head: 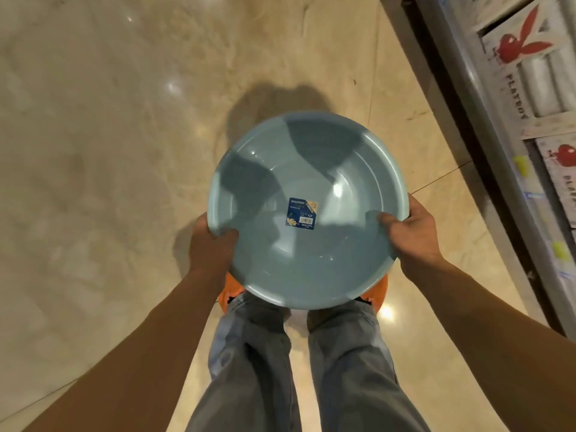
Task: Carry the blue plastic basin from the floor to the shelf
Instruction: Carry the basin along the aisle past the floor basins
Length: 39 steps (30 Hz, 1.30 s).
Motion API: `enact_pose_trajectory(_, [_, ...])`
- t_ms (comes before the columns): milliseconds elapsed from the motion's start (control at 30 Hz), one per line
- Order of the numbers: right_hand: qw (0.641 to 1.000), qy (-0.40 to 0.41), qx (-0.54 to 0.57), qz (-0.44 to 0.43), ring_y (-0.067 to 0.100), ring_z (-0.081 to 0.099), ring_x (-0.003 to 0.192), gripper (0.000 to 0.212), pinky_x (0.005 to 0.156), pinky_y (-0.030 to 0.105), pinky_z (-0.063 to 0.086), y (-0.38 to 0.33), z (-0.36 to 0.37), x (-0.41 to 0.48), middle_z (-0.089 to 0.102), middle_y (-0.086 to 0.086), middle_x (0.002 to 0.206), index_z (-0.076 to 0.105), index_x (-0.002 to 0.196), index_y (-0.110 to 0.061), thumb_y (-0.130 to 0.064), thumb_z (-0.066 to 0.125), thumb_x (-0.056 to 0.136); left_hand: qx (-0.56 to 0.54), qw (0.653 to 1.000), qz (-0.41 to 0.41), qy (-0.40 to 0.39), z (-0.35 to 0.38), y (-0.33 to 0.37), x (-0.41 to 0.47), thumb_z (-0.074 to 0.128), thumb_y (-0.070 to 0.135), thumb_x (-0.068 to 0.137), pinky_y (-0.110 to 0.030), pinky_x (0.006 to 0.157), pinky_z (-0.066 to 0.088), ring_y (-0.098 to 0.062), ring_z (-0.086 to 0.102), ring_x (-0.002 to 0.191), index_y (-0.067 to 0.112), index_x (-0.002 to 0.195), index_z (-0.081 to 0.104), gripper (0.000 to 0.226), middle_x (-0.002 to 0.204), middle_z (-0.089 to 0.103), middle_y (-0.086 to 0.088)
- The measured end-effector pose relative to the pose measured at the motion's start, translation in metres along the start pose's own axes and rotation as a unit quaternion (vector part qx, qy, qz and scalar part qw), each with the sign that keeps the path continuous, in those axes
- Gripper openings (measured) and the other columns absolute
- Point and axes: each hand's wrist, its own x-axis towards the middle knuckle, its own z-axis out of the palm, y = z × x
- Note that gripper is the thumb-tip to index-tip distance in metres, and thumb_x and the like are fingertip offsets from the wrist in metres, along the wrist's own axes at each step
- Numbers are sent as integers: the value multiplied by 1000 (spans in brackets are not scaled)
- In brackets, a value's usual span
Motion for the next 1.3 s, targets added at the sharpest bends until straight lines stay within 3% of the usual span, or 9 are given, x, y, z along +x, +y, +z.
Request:
enact_pose_trajectory(100, [1000,4,1,10,16,68,93,45,59,21,58,14,4,6,68,-10,104,63,135,-31,-14,71,94,15,1000,-1,8,3,-15,5,63,15,67,-47,82,58,-30,66,94,16,114,61,47,103,69,-6])
enact_pose_trajectory(333, [999,-10,28,-16,27,69,105,46,85,41,62,34,8,11,70,1,114,63,138,-25,-13,70,94,20,999,25,2,6,-28,19,64,7,80,-36,76,54,-16,64,89,33,106,59,37,98,66,6])
enact_pose_trajectory(533, [999,-32,10,-11,20,67,98,50,62,26,59,29,9,14,68,-3,108,60,137,-28,-6,67,92,-15,999,20,-23,4,-35,29,67,5,85,-45,83,58,-26,63,101,28,130,49,53,111,63,2])
enact_pose_trajectory(700, [999,-34,0,-33,14,69,88,52,59,23,59,0,-6,-18,70,-8,102,63,135,-26,-1,66,90,-28,998,42,-22,-16,-22,6,65,1,95,-23,60,58,-19,67,87,18,127,52,39,101,66,1])
enact_pose_trajectory(767, [999,-27,6,-35,12,69,89,55,66,26,60,-26,-18,-46,71,-9,103,63,137,-27,0,66,89,-50,998,47,-10,-33,-1,-22,65,1,94,-21,57,57,-18,70,84,19,127,55,39,101,70,0])
enact_pose_trajectory(867, [999,-21,16,-37,19,71,92,54,70,34,62,-81,-44,-108,73,-5,104,65,135,-26,0,66,88,-80,995,53,0,-72,49,-84,68,9,84,-33,70,60,-21,72,92,24,122,60,41,106,73,1])
enact_pose_trajectory(1033, [997,-21,25,-70,11,74,79,50,65,29,61,-215,-99,-260,77,-4,96,69,129,-25,2,64,87,-149,987,59,8,-169,177,-230,63,12,89,-41,78,57,-23,67,95,27,136,54,51,111,68,3])
enact_pose_trajectory(1167, [992,-30,25,-118,20,75,84,43,75,41,63,-325,-149,-396,77,-3,94,72,119,-26,-1,60,86,-145,982,116,45,-259,264,-347,68,32,68,-53,89,59,-34,69,108,30,124,62,56,120,71,-6])
enact_pose_trajectory(1300, [981,-41,53,-182,29,75,88,37,77,50,63,-403,-193,-511,77,1,92,73,107,-32,-7,59,82,-183,970,161,13,-332,336,-459,65,21,74,-45,67,58,-33,72,91,32,126,57,54,115,72,-9])
